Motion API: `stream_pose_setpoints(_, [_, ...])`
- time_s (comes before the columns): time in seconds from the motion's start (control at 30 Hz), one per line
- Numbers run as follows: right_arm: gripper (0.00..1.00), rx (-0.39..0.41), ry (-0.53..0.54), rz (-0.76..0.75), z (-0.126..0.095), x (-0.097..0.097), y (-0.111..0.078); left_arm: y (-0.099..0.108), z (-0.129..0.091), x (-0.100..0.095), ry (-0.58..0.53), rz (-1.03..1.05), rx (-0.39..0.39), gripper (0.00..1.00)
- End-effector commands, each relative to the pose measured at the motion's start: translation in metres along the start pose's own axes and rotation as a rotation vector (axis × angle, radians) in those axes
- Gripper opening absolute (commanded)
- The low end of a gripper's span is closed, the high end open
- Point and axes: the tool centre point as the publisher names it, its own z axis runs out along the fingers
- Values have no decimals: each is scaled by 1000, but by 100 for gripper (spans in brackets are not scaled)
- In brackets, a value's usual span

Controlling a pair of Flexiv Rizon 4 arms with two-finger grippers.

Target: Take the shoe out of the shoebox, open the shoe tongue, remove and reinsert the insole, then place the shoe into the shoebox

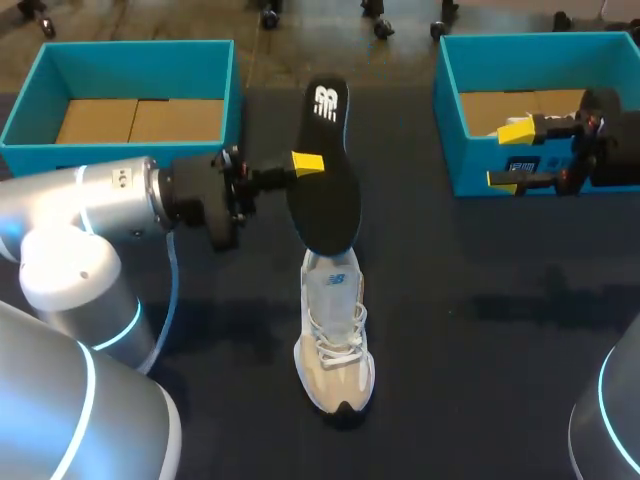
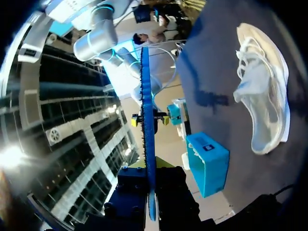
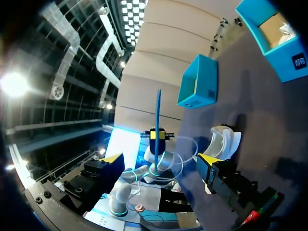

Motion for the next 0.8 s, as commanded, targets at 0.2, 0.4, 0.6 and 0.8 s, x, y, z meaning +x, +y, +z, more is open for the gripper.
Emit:
stream_pose_setpoints(0.2, [100,-2,-2,0,2,0,0,1,6,3,6,-2,-1,0])
stream_pose_setpoints(0.4, [100,-2,-2,0,2,0,0,1,9,1,9,0,4,0])
stream_pose_setpoints(0.6, [100,-2,-2,0,2,0,0,1,9,1,10,0,4,0])
stream_pose_setpoints(0.8, [100,-2,-2,0,2,0,0,1,9,1,10,0,4,0])
